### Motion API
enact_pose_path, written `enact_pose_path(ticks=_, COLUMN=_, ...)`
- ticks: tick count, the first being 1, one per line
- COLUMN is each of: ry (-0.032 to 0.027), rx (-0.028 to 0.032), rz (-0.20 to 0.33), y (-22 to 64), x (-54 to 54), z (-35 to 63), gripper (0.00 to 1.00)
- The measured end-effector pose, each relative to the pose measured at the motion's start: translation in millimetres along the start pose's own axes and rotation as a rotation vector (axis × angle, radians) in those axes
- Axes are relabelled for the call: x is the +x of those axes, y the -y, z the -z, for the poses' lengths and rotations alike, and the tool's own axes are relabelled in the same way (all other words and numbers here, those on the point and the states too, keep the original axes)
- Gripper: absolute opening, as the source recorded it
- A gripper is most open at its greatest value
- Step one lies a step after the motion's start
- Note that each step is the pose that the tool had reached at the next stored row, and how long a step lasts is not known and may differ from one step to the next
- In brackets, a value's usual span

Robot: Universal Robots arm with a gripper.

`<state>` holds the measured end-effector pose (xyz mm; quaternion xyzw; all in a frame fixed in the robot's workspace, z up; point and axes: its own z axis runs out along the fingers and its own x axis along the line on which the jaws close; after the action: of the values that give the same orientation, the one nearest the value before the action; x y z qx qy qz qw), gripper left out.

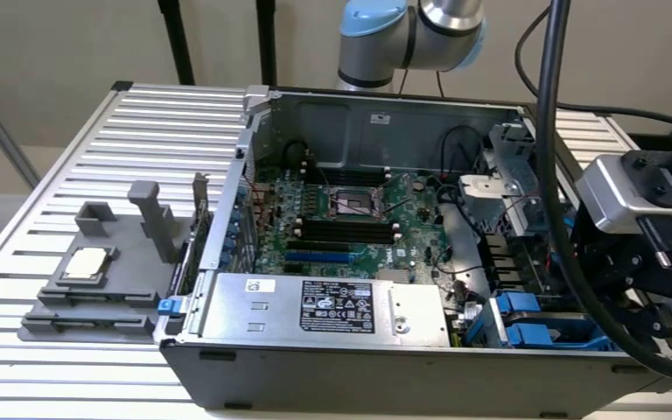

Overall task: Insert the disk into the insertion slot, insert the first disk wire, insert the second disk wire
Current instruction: 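Insert the first disk wire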

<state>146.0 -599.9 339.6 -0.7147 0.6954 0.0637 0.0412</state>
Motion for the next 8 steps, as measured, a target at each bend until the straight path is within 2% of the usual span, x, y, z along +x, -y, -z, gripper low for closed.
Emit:
enact_pose_path(ticks=4, ry=-0.0088, rx=0.0031, rz=-0.023, y=0.1, x=0.0, z=-0.1, gripper=0.16)
enact_pose_path(ticks=8, ry=-0.0116, rx=0.0031, rz=-0.023, y=0.0, x=0.0, z=0.0, gripper=0.16)
